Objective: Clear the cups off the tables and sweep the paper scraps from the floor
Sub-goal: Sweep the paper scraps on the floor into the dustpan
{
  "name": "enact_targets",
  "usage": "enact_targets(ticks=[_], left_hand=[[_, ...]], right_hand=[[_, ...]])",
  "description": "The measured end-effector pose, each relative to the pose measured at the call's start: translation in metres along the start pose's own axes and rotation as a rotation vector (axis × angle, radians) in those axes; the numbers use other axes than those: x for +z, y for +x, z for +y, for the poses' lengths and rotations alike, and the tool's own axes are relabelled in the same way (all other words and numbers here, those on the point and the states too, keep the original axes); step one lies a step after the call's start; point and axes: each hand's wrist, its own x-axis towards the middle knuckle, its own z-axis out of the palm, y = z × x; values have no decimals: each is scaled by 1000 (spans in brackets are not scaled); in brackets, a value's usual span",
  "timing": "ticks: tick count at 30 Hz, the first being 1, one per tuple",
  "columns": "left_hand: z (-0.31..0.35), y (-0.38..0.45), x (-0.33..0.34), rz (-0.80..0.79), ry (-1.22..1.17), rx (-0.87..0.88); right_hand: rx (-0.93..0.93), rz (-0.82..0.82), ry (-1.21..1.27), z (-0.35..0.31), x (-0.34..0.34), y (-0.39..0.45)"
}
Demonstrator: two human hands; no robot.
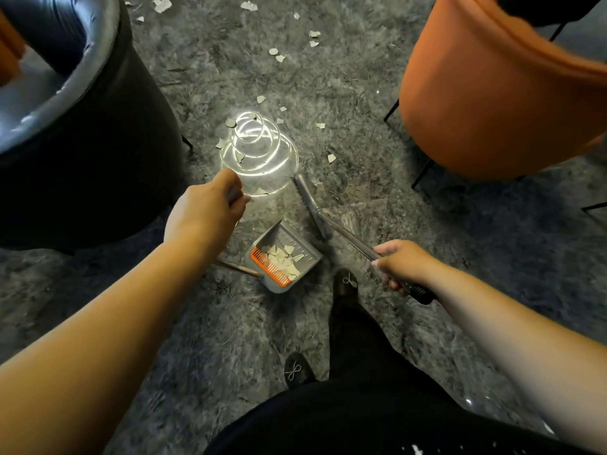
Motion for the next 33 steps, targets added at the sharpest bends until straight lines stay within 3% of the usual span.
enact_targets(ticks=[10,18,28,33], left_hand=[[6,107,6,20,-18,-71],[36,216,40,-46,107,-38],[29,282,47,-23,198,-53],[34,293,49,-31,191,-66]], right_hand=[[-32,-11,-71,-82,-48,99],[-12,-43,-228,-162,-111,165],[-41,-185,-637,-217,-135,221],[-17,-314,-708,-217,-128,218]])
